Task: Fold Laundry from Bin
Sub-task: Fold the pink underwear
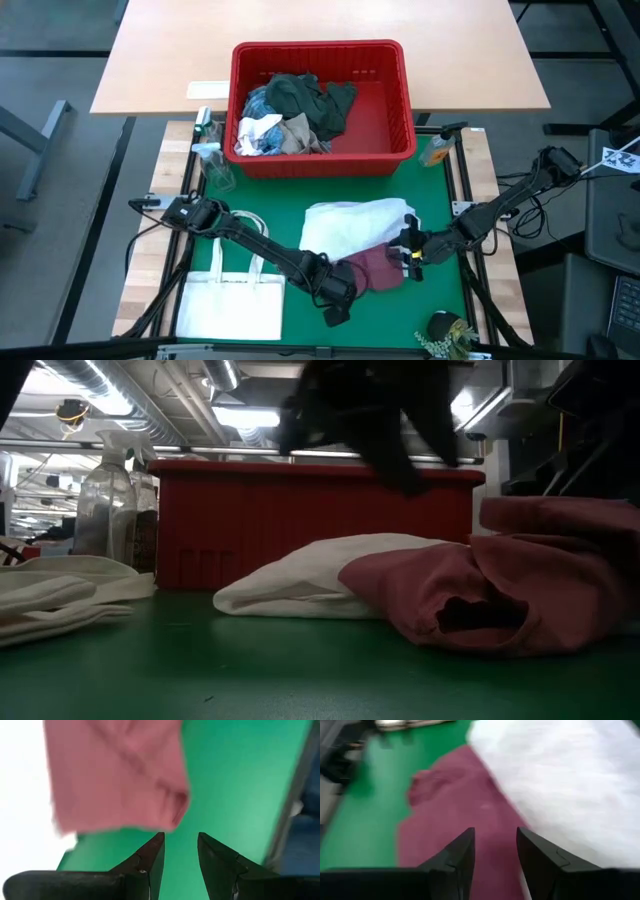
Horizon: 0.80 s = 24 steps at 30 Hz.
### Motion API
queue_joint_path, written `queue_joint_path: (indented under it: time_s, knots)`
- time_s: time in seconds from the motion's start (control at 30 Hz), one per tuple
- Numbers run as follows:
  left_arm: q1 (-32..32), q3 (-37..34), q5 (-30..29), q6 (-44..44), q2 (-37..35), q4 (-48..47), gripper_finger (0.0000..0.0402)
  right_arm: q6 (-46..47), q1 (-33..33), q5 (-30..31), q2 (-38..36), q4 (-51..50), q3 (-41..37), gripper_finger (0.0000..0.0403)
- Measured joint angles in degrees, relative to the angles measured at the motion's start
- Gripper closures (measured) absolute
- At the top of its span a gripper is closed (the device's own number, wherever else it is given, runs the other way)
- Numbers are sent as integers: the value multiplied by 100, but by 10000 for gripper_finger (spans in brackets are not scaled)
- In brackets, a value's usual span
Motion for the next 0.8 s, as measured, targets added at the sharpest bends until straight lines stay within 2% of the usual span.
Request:
queue_joint_path:
  time_s: [0.13,0.27,0.33,0.4,0.5,0.67,0.8]
  knots:
    - [-167,0,-339,-55,0,-511,289,-2,0,-419,-57,202,0,258]
    - [-310,0,-1120,-162,0,-586,289,-26,0,-447,-74,253,4,258]
    - [-294,0,-1531,-539,0,-587,289,-32,0,-445,-74,251,4,258]
    - [-211,0,-1696,-678,0,-675,289,-32,0,-445,-74,252,4,258]
    - [-57,0,-1469,-589,0,-915,289,-35,0,-449,-74,251,4,258]
    - [187,0,-699,107,0,-1283,289,-37,0,-449,-74,250,4,258]
    - [328,0,-598,698,0,-1899,289,-37,0,-449,-74,250,4,258]
